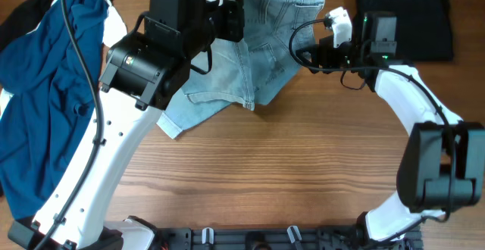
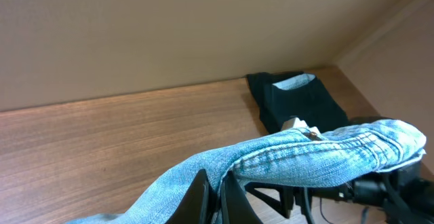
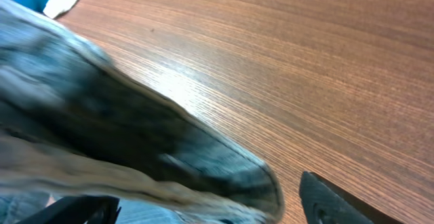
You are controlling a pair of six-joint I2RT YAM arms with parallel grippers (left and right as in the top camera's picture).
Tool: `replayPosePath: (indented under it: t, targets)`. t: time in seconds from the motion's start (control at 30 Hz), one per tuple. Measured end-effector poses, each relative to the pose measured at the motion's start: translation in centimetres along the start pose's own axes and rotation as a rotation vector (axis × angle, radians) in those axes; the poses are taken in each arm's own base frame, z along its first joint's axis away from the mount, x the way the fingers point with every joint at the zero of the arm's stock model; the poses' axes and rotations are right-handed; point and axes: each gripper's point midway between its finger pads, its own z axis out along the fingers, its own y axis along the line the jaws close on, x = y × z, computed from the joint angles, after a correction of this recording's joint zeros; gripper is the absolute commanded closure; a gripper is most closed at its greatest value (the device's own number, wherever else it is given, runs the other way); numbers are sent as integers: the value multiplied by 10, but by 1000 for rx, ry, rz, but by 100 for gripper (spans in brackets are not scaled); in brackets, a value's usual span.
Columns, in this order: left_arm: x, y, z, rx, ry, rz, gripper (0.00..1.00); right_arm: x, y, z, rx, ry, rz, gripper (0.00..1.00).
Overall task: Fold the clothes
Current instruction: 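Grasp the shorts waistband with the right gripper and lift them between both grippers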
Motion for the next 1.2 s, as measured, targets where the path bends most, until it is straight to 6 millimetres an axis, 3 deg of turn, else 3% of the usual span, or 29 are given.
replayPosePath:
  t: [0.13, 0.27, 0.37, 0.43, 0.47, 0.5, 0.7, 0.8, 0.9, 0.97, 1.0, 1.03, 1.1, 1.2]
  targets:
    - [-3, 0, -10, 1, -9, 0, 96, 11, -5, 19, -46, 1, 3, 6]
    - [-13, 4, -33, -5, -47, -7, 96, 2, 12, 23, -174, -62, -38, 8]
    - [-18, 4, -44, -4, -66, -11, 96, -11, 19, 21, -217, -119, -60, 17]
    - [-17, 4, -45, -5, -61, -11, 96, -22, 20, 19, -227, -159, -60, 43]
    - [-15, 5, -45, -7, -56, -12, 96, -31, 21, 18, -238, -192, -65, 73]
    - [-15, 5, -45, -7, -54, -12, 96, -37, 24, 16, -256, -215, -56, 96]
    - [-19, 15, -45, -30, -65, -21, 96, -57, 45, 0, -420, -279, 26, 96]
    - [-23, 29, -46, -63, -76, -38, 96, -58, 42, -8, -444, -275, 78, 96]
    - [-28, 52, -49, -111, -93, -64, 96, -82, 47, -44, -434, -320, 71, 96]
    - [-36, 67, -52, -141, -120, -78, 96, -106, 61, -88, -399, -370, 43, 96]
    - [-43, 73, -54, -152, -146, -83, 96, -117, 70, -120, -346, -396, 41, 96]
    - [-47, 74, -55, -154, -163, -83, 96, -122, 76, -136, -315, -412, 37, 96]
    - [-52, 74, -60, -151, -183, -82, 96, -122, 81, -170, -187, -410, 76, 96]
    - [-50, 69, -77, -143, -183, -81, 96, -104, 85, -209, 46, -365, 126, 96]
